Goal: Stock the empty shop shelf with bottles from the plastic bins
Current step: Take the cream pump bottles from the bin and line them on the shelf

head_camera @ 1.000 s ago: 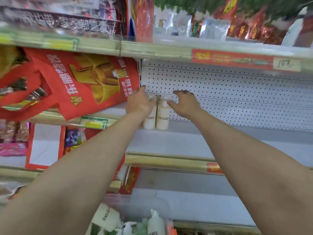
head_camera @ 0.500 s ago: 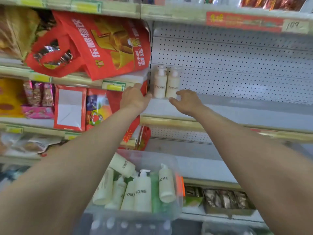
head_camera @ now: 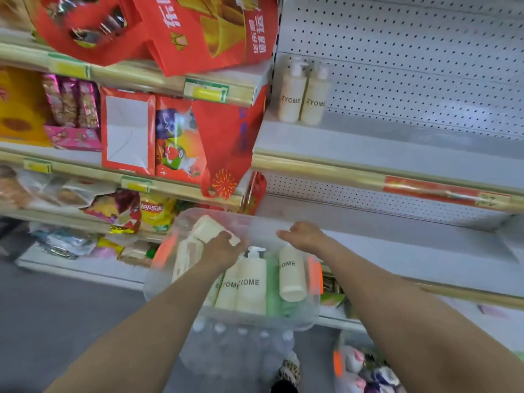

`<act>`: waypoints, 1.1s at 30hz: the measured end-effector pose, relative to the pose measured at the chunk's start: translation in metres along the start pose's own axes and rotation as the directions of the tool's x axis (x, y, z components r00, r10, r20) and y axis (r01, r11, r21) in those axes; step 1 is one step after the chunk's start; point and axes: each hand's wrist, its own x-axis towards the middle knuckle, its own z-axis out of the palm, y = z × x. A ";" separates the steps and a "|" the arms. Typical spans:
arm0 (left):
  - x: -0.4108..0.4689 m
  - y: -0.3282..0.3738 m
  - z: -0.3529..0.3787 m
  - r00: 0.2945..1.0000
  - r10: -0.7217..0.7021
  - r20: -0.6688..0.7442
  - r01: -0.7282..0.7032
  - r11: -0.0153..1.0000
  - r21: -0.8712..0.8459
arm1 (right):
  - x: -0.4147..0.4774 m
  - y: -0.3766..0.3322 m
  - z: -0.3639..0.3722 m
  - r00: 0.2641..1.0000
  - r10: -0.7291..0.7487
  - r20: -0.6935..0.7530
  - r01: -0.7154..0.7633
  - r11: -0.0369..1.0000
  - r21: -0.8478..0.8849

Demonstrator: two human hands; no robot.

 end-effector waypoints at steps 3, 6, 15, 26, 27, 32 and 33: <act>-0.002 -0.021 0.030 0.986 -0.090 0.142 0.097 0.994 -0.045 | 0.006 0.008 0.017 0.991 0.086 0.102 -0.094 0.992 0.079; -0.001 -0.031 0.047 0.972 -0.123 0.202 0.154 0.977 -0.146 | 0.013 0.014 0.026 0.978 0.125 0.169 -0.147 0.981 0.125; 0.010 -0.035 0.056 0.954 -0.202 0.223 0.253 0.940 -0.230 | 0.047 0.008 0.035 0.958 0.190 0.216 -0.204 0.978 0.043; 0.016 -0.032 0.061 0.974 -0.173 0.149 0.217 0.904 -0.368 | 0.068 0.005 0.031 0.948 0.197 0.249 -0.175 0.979 -0.106; 0.017 -0.031 0.060 0.972 -0.177 0.156 0.224 0.899 -0.375 | 0.068 0.007 0.031 0.948 0.196 0.251 -0.178 0.980 -0.090; 0.017 -0.031 0.058 0.959 -0.164 0.233 0.249 0.880 -0.404 | 0.063 0.017 0.042 0.953 0.194 0.234 -0.170 0.978 -0.118; 0.017 -0.034 0.055 0.954 -0.175 0.241 0.267 0.863 -0.428 | 0.062 0.020 0.045 0.955 0.187 0.231 -0.166 0.980 -0.107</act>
